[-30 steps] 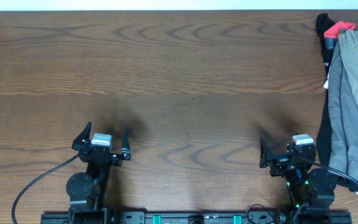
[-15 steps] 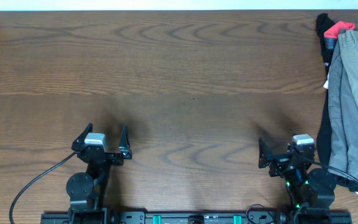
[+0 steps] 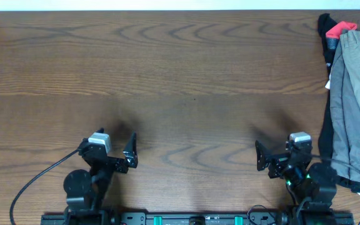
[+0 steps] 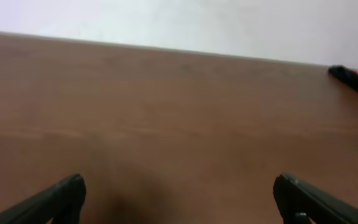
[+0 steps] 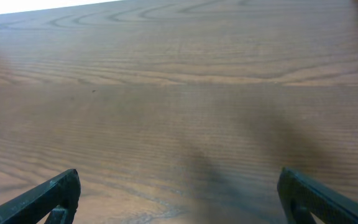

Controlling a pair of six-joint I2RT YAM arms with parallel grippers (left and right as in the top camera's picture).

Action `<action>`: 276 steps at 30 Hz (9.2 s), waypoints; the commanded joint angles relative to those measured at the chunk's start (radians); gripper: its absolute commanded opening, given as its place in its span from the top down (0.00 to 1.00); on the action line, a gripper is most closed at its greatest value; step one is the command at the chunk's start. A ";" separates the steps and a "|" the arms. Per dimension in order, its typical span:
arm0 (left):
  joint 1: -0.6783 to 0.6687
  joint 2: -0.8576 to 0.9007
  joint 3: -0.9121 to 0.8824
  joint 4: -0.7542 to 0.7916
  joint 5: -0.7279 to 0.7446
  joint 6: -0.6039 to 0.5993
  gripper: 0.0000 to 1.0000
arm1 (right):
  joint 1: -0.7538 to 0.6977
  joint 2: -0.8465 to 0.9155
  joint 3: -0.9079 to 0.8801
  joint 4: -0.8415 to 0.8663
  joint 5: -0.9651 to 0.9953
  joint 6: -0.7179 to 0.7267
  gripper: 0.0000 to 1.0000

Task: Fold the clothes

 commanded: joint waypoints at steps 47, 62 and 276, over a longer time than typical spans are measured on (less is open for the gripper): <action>0.004 1.215 1.163 -0.828 0.032 -0.019 0.02 | -0.381 2.173 2.090 -0.480 0.244 0.195 0.17; 0.004 1.265 1.163 -0.828 0.032 -0.019 0.02 | -0.404 2.292 2.090 -0.271 0.201 0.273 0.63; -0.085 1.753 1.487 -0.996 -0.231 0.042 0.21 | -0.165 1.764 1.482 -0.586 -0.603 -0.112 0.57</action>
